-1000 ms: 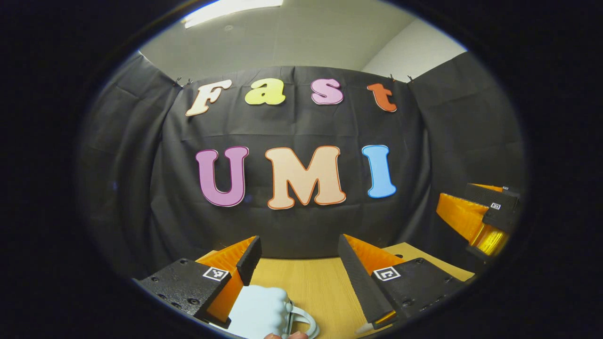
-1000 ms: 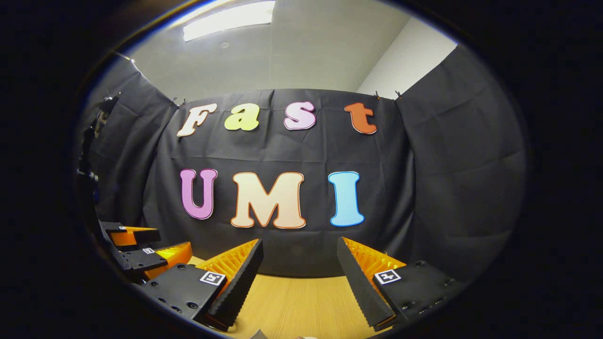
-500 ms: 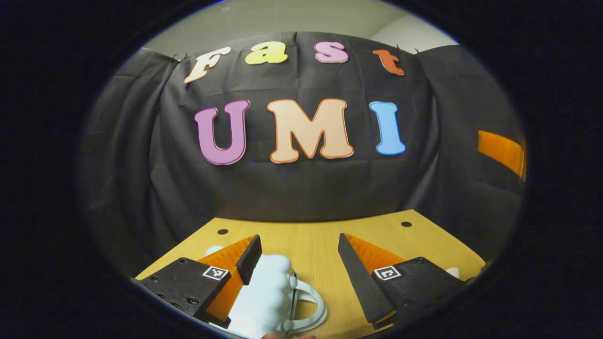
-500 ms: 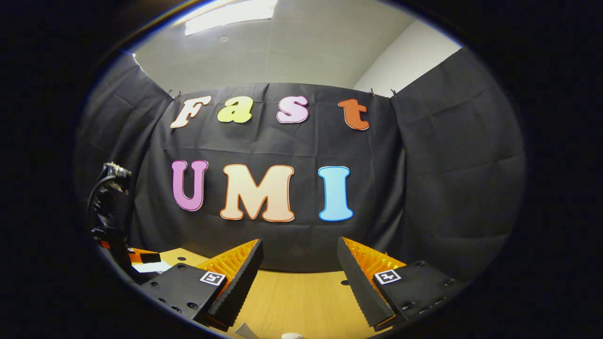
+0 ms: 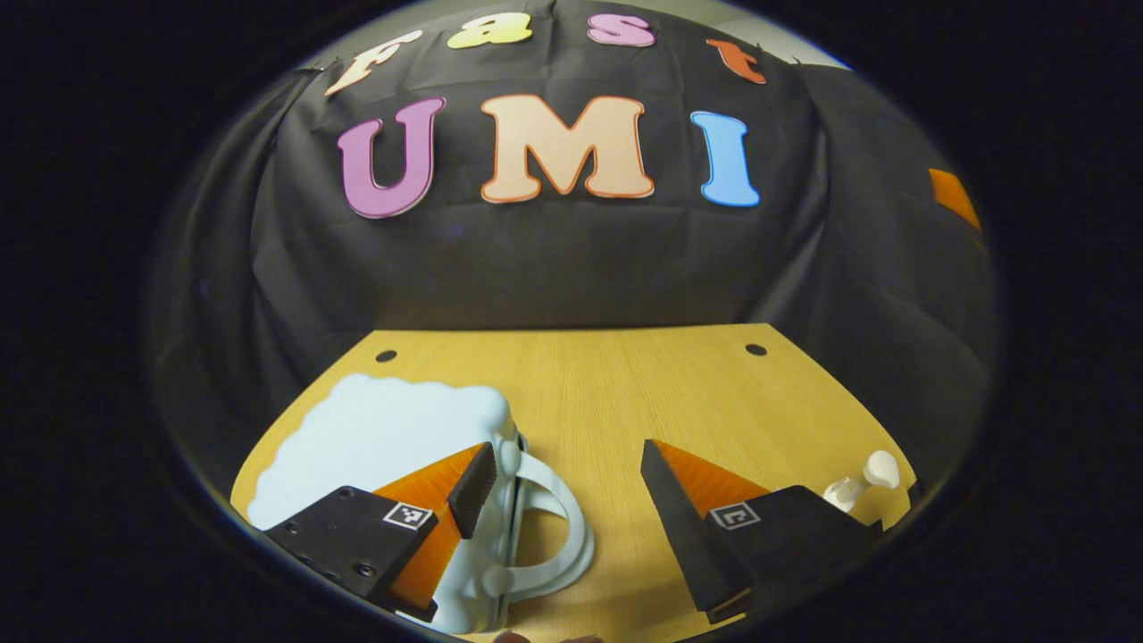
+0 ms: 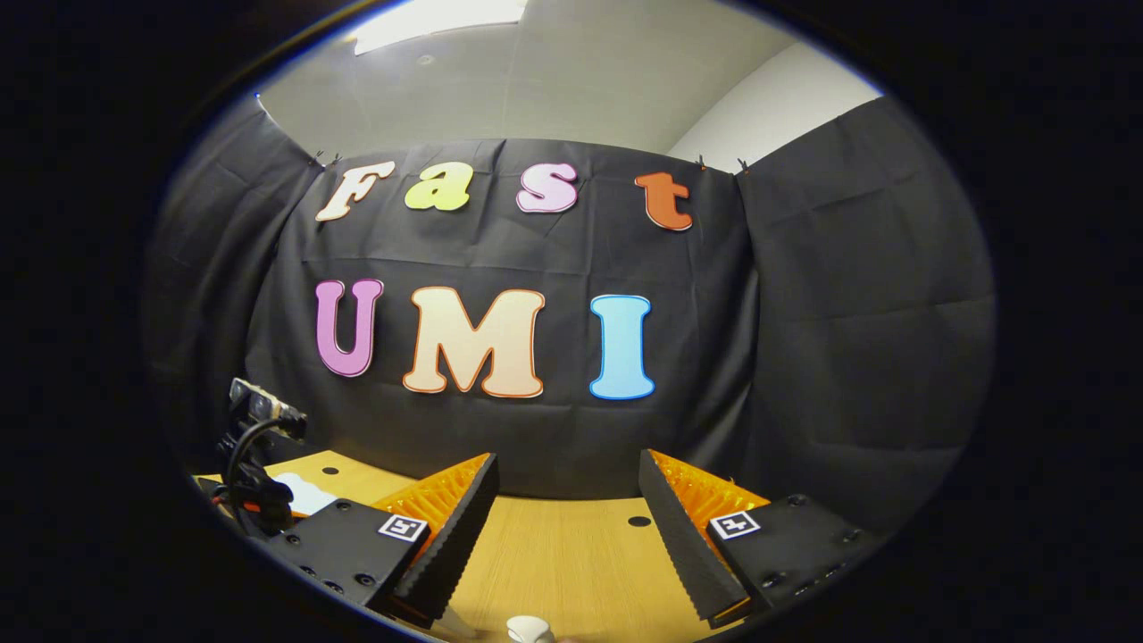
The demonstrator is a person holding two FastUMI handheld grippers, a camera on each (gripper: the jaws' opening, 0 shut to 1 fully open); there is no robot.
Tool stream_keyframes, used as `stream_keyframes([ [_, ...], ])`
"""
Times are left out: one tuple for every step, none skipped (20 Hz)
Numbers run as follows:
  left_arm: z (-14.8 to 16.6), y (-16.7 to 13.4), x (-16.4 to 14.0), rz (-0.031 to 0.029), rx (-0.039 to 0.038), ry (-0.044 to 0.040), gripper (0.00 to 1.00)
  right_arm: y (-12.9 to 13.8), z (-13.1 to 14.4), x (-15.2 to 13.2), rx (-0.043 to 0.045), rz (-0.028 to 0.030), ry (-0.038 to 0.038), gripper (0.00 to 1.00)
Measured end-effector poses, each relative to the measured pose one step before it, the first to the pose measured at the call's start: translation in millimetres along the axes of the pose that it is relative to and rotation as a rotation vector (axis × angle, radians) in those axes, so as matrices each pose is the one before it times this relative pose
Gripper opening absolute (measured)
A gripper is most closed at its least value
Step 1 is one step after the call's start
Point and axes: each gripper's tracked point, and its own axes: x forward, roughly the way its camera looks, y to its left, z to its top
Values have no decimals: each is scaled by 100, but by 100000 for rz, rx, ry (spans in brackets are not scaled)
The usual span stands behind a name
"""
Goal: First open the suitcase, pack the skin care products into it, and then close the suitcase.
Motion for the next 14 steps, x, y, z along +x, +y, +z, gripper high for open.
stream_keyframes([
  [-679, -129, 214, -205, 86, 2194, 96, -172, -187, -111, -307, -212, 333, 98],
  [-509, -154, 306, -117, 475, 1912, 96, -289, -114, -63, -375, -480, 272, 98],
  [-629, -127, 334, -201, 340, 1990, 96, -290, -266, -43, -384, -386, 394, 98],
  [-709, -83, 287, 194, -18, 2413, 96, -211, -135, 18, -441, -523, 538, 98],
  [-624, -116, 459, 307, -325, 2349, 96, -329, -190, -69, -441, -635, 380, 98],
  [-788, 19, 296, 113, -662, 2776, 96, -284, -52, -61, -238, -566, 440, 100],
  [-635, -190, 276, -340, -904, 2672, 96, -233, -160, -43, 22, -435, 248, 100],
  [-826, -109, 452, 196, -1071, 2993, 96, -208, -87, -57, -93, -455, 265, 100],
  [-441, -111, 361, -403, -148, 1924, 96, -140, -158, 12, -306, -220, 216, 98],
  [-209, -319, 450, -659, -437, 1269, 96, -76, -114, -10, -494, -25, 199, 99],
  [-373, -13, 413, 355, -481, 1276, 90, -44, -205, -95, -801, 109, 310, 99],
  [-249, -6, 334, 787, -388, 1328, 90, 71, -231, -69, -1153, 289, 388, 99],
  [-486, 136, 470, 911, -670, 1557, 92, 19, -169, -21, -1129, 300, 248, 98],
  [-275, 65, 474, 798, -791, 1613, 90, 69, -66, -66, -881, 469, 21, 99],
])
